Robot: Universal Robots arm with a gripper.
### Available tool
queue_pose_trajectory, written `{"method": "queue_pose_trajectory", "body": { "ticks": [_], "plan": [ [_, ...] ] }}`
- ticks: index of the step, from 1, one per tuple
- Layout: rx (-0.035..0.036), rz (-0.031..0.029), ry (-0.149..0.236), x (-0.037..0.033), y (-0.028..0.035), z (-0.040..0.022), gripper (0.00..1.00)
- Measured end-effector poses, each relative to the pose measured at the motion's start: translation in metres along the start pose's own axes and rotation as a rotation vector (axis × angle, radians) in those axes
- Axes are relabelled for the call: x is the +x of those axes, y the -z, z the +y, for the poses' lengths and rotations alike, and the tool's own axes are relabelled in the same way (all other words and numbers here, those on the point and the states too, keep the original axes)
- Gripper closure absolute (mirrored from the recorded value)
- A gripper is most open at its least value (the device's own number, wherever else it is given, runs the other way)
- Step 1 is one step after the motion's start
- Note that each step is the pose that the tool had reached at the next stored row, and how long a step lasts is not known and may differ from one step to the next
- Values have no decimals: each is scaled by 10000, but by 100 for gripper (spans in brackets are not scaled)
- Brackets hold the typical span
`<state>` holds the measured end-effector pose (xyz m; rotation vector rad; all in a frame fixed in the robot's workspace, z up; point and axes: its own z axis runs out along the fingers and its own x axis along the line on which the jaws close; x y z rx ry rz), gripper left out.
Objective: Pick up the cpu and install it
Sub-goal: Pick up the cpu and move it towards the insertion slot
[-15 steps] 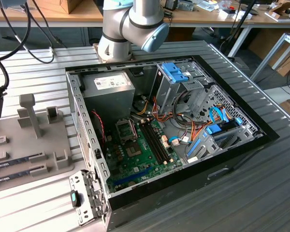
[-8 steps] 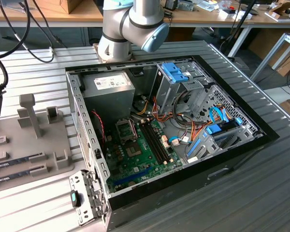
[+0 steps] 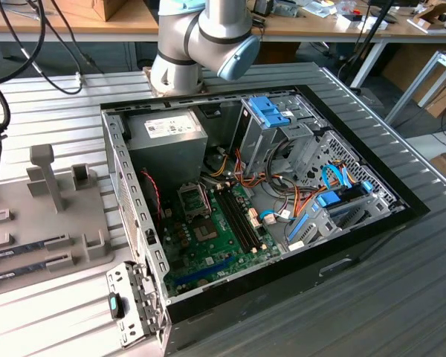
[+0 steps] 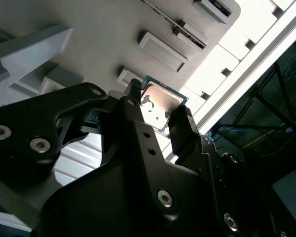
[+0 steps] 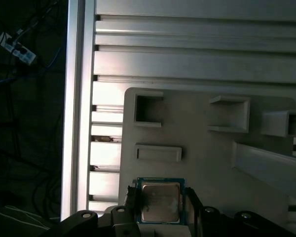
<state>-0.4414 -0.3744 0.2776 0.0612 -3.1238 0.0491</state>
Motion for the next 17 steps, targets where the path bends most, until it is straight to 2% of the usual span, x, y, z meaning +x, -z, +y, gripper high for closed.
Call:
{"method": "queue_pose_trajectory", "body": {
  "ticks": [5,11,17],
  "plan": [
    [0,1,0,1,34,-1,53],
    [0,1,0,2,111,-3,53],
    [0,1,0,3,150,-5,53]
  ]
}}
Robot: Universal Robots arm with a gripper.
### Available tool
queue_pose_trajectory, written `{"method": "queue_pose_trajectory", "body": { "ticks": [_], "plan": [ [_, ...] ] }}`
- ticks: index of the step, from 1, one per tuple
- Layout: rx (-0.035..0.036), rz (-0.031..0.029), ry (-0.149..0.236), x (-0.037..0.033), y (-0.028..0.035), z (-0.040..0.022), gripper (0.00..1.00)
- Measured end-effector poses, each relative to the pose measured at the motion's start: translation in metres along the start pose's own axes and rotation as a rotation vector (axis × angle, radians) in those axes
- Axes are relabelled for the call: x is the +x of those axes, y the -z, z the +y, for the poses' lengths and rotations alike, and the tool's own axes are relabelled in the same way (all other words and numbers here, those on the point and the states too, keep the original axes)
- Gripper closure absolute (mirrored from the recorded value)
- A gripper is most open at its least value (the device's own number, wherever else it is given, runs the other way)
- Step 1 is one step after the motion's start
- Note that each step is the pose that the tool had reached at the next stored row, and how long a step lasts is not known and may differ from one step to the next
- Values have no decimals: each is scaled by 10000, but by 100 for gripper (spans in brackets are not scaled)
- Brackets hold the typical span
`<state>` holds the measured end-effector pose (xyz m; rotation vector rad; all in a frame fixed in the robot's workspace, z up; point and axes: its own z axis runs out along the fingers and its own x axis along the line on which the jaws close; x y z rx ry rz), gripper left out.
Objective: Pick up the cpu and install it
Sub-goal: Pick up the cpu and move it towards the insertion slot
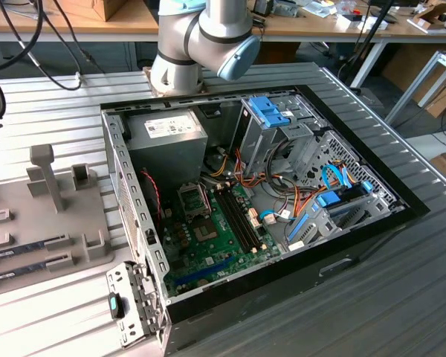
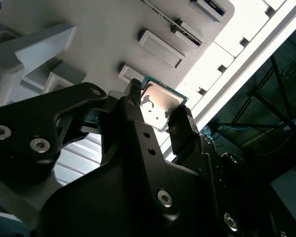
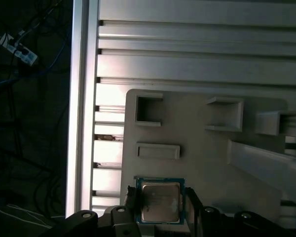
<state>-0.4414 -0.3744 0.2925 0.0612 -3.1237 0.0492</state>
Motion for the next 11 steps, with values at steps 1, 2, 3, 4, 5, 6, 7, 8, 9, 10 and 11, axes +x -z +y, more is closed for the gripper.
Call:
{"method": "queue_pose_trajectory", "body": {
  "ticks": [1,2,3,4,5,6,7,8,9,10,11],
  "plan": [
    [0,0,0,0,6,0,53],
    [0,-1,0,0,13,0,53],
    [0,0,0,0,19,-1,53],
    [0,-1,0,1,30,-1,53],
    [0,0,0,1,44,-1,53],
    [-1,-1,0,1,53,-2,53],
    [0,0,0,1,60,-2,53],
    [-1,0,0,1,65,-2,53],
    [0,0,0,1,73,-2,53],
    [-1,-1,0,1,82,-3,53],
    [0,0,0,2,97,-3,53]
  ]
}}
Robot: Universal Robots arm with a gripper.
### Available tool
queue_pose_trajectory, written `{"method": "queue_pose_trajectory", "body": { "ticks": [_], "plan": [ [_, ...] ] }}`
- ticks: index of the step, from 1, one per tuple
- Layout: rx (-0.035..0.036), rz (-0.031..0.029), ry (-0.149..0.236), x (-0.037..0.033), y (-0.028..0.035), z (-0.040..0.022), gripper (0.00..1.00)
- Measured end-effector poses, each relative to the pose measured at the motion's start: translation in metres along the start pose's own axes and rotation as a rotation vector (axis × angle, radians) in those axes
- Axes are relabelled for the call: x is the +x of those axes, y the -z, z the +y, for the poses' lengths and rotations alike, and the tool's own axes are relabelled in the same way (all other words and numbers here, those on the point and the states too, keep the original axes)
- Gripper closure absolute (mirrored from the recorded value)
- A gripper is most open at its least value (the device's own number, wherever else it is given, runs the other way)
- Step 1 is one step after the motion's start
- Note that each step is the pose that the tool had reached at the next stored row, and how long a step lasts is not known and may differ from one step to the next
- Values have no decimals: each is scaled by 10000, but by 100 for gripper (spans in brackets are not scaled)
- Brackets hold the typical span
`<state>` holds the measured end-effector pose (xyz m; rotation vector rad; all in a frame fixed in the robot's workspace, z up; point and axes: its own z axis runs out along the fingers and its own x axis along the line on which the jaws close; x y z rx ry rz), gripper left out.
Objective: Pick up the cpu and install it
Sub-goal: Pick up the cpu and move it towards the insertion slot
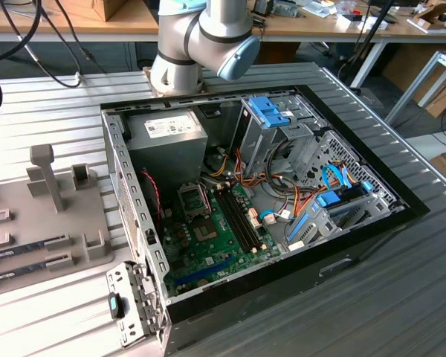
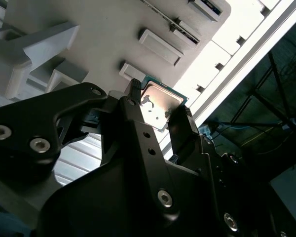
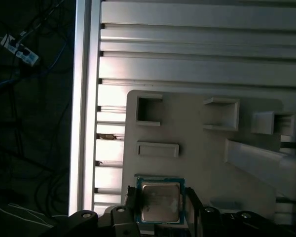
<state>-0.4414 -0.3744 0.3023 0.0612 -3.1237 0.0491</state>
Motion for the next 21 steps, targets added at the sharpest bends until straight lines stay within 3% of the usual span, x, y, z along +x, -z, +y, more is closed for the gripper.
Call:
{"method": "queue_pose_trajectory", "body": {
  "ticks": [21],
  "plan": [
    [0,0,0,2,141,-5,53]
  ]
}}
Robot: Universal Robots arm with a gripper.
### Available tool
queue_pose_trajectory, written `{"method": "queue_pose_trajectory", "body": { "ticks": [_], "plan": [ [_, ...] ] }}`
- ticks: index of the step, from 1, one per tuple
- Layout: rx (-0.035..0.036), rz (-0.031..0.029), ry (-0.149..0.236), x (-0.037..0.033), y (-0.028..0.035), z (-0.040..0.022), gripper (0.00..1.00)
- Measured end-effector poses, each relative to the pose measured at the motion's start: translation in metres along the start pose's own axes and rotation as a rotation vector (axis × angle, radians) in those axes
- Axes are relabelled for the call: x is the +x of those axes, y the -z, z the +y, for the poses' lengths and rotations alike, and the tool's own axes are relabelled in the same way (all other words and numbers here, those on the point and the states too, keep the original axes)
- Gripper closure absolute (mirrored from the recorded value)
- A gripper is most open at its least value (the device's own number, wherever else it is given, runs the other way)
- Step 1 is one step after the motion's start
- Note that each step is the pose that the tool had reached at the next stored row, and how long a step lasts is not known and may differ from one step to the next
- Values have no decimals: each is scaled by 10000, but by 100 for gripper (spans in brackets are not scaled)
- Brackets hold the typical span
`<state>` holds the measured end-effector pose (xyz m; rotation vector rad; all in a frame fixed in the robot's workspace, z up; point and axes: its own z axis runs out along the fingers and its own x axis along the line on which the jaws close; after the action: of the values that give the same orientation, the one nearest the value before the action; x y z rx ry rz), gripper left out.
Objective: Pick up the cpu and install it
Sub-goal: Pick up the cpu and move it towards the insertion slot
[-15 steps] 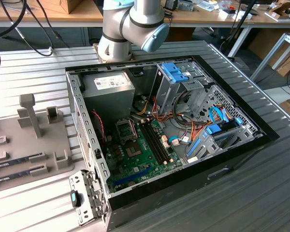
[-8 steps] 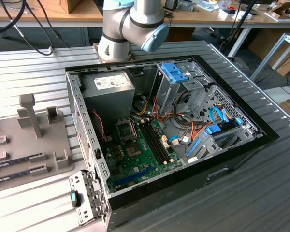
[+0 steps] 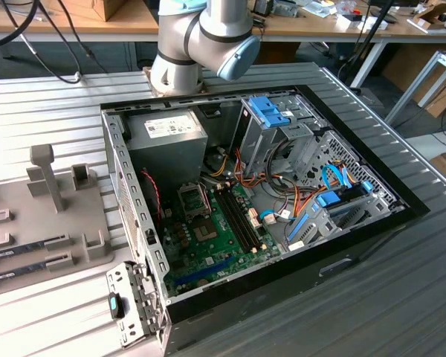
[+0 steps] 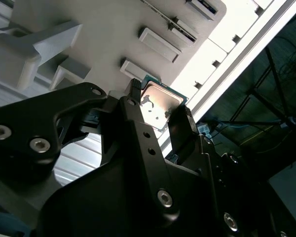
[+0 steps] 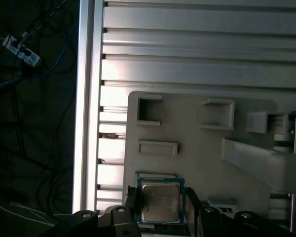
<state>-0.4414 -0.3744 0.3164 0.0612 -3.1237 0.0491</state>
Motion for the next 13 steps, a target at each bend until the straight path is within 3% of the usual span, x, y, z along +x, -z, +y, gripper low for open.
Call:
{"method": "queue_pose_trajectory", "body": {
  "ticks": [13],
  "plan": [
    [0,0,0,2,116,-4,53]
  ]
}}
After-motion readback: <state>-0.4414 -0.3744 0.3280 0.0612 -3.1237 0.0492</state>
